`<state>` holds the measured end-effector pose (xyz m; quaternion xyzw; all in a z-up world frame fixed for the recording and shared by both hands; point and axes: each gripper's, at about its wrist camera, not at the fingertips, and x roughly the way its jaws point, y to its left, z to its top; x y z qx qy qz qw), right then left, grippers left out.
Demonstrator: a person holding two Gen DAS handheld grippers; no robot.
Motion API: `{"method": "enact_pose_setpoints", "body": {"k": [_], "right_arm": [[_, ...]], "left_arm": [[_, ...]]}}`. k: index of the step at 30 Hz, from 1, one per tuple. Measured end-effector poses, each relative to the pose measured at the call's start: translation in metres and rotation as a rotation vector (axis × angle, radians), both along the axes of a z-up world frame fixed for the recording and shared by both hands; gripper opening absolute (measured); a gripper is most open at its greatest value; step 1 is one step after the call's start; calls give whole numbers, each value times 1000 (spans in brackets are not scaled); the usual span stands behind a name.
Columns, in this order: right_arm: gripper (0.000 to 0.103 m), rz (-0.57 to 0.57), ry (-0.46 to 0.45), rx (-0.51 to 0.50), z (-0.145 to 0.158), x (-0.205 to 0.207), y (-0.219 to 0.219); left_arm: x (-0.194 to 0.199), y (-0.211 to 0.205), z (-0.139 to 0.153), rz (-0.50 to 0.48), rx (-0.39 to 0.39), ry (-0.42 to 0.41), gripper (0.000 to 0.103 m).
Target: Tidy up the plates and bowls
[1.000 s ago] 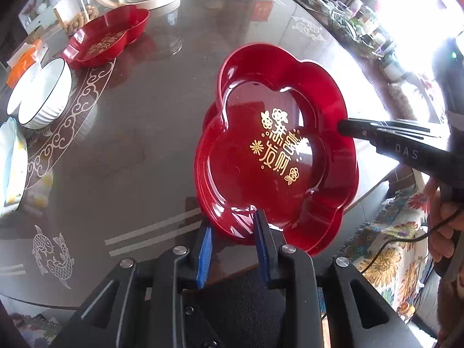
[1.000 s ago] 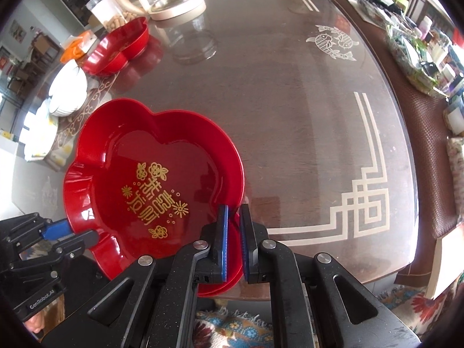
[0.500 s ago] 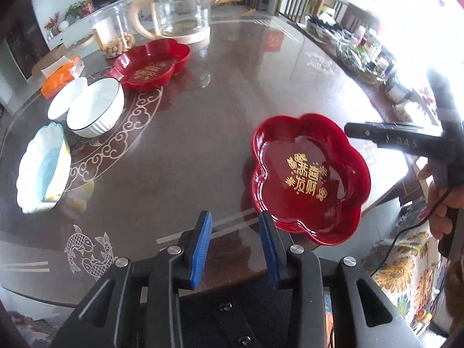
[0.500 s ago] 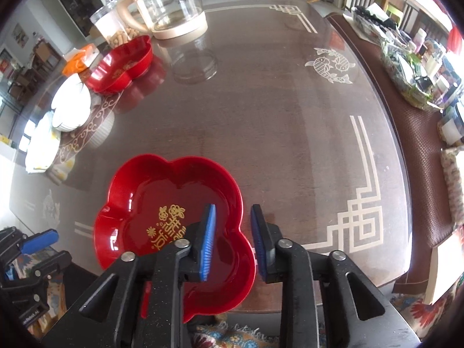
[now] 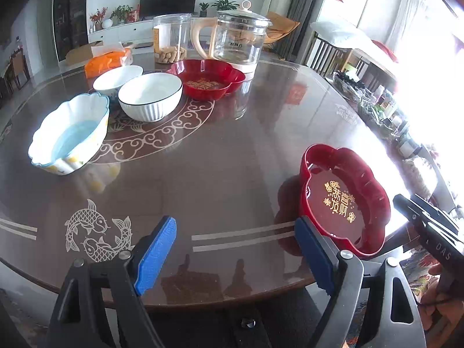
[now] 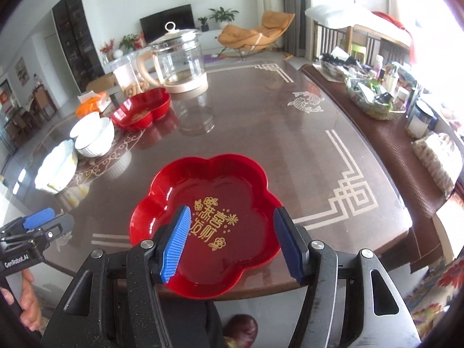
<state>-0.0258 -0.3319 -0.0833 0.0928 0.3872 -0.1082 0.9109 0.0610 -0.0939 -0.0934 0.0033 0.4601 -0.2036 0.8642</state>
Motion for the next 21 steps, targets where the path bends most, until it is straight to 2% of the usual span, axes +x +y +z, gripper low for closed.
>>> {"method": "enact_pose_setpoints", "body": {"k": [8,21], "right_arm": [[65,29,-41,-109,-11,-23,35],[67,45,-43,-109,-16,-24,44]], "left_arm": [[-11,19,-12,31,-15,6,84],[-16,23,-10,35,-5,-12,84]]}}
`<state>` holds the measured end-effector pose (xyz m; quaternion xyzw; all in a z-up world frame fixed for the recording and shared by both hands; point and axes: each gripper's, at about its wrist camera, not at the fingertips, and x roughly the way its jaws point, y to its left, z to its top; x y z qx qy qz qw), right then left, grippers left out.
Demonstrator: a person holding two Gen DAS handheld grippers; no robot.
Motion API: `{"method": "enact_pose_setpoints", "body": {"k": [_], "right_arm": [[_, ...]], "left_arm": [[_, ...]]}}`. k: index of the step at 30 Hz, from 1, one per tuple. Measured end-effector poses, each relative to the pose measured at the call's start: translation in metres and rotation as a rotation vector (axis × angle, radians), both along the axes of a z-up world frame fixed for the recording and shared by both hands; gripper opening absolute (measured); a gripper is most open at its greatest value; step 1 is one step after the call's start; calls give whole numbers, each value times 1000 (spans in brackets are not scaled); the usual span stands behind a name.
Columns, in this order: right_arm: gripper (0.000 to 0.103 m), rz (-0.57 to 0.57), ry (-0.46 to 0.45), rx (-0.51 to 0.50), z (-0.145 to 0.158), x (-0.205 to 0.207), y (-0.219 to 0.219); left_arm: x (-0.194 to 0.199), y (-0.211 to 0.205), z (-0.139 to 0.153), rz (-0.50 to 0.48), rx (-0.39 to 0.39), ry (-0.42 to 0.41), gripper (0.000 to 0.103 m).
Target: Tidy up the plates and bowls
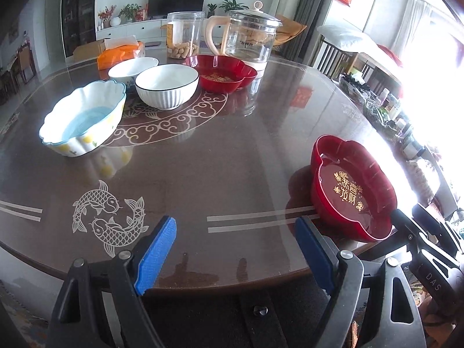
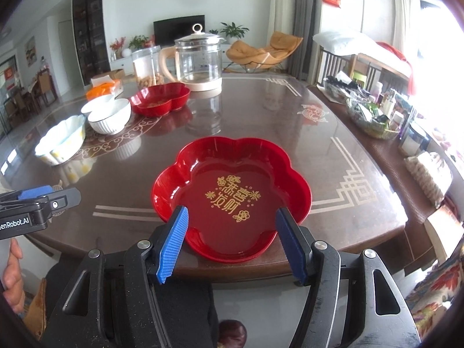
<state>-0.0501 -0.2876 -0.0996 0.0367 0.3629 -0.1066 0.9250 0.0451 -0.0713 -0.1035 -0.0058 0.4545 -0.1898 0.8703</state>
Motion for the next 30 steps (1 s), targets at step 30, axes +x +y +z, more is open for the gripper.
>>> {"method": "enact_pose_setpoints", "body": {"k": [30], "right_arm": [[67,-11,-29,23,10,-7,-6]], "left_arm": [[-3,1,12,15,43,-26,84]]}}
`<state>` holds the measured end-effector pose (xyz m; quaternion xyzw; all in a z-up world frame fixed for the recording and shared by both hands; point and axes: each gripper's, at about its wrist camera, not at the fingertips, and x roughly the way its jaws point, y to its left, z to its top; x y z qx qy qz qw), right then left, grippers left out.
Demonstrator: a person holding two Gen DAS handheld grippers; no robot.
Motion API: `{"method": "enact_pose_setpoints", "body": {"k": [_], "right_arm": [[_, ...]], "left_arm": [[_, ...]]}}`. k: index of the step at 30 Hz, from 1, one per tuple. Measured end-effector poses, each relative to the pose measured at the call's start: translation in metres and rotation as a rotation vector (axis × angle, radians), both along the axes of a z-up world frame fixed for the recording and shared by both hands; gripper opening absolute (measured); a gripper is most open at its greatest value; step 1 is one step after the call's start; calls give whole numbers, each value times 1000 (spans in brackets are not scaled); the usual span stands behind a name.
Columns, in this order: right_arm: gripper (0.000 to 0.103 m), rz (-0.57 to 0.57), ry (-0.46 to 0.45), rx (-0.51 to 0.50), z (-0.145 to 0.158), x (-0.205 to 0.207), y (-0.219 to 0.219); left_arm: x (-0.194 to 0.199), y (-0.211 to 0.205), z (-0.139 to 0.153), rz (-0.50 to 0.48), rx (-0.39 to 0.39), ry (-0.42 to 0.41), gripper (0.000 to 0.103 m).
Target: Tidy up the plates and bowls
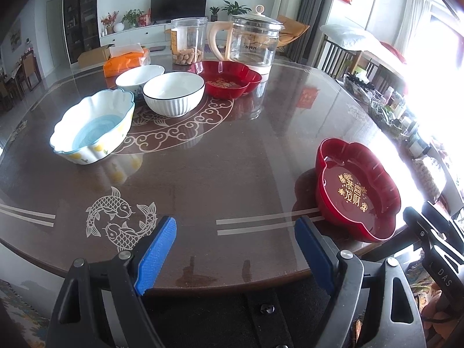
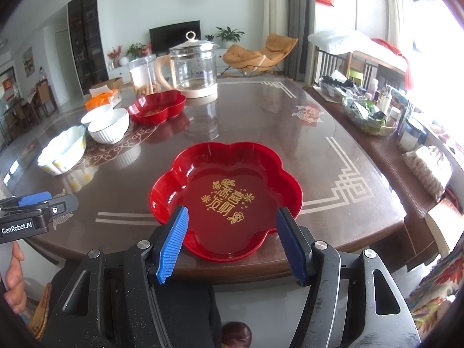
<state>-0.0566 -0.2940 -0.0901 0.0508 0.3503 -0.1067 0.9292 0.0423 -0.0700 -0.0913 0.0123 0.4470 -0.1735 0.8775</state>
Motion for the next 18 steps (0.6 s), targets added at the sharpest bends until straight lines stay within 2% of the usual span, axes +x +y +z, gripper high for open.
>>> {"method": "enact_pose_setpoints", "body": {"k": [18], "right_arm": [[67,9,-7,4,5,2,3]], "left_arm": [[4,8,1,26,8,9,84]]}}
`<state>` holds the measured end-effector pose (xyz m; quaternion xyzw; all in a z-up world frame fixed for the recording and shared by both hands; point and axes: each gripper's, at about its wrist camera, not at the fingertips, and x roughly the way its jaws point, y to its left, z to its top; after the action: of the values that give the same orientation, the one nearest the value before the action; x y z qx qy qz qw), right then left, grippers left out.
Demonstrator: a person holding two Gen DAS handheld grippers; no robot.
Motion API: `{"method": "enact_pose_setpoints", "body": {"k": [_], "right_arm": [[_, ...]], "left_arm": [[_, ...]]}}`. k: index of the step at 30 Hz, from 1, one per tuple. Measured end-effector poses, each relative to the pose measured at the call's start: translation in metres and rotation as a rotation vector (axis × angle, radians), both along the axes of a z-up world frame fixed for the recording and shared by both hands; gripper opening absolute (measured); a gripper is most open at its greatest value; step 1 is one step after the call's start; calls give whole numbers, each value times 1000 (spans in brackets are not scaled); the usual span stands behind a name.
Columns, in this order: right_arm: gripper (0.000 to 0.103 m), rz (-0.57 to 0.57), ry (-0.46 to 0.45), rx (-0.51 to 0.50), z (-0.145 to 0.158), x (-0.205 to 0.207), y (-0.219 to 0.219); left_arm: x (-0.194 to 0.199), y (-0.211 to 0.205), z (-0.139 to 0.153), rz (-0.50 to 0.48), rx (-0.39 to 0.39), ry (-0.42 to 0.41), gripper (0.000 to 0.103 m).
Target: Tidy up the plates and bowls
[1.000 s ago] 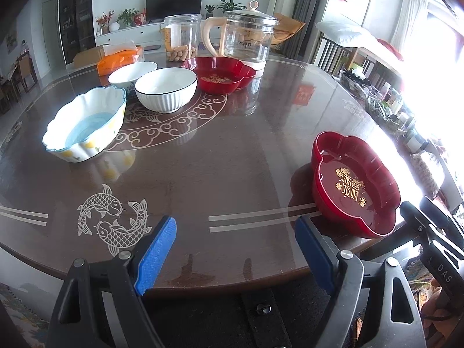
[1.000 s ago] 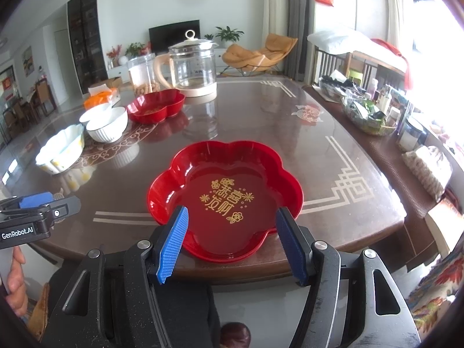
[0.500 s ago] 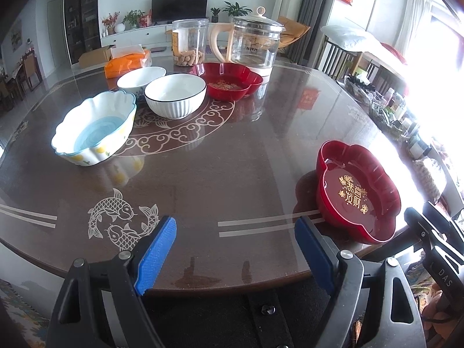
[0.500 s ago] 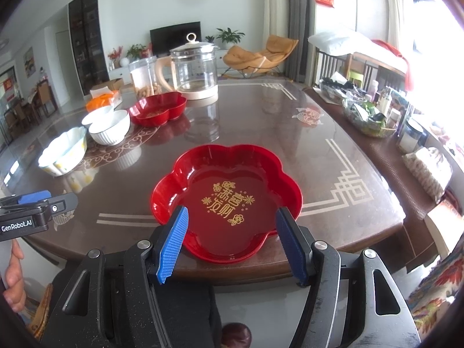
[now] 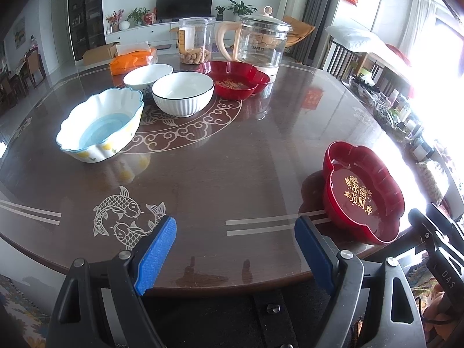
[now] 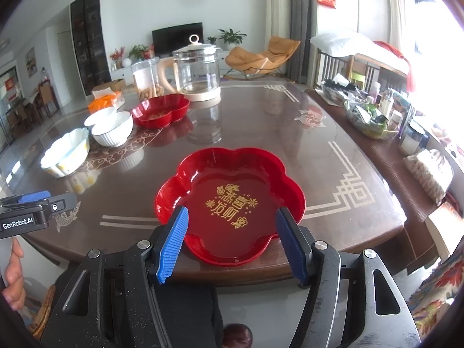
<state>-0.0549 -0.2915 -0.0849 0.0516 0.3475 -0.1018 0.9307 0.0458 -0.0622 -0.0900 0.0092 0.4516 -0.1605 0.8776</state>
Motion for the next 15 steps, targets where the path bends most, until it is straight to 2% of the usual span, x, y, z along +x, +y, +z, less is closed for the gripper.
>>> {"method": "enact_pose_setpoints", "body": {"k": [15], "right_arm": [[67,17,-8,15,2,1,6]], "left_arm": [[-2,7,1,15,6,-3,84]]}}
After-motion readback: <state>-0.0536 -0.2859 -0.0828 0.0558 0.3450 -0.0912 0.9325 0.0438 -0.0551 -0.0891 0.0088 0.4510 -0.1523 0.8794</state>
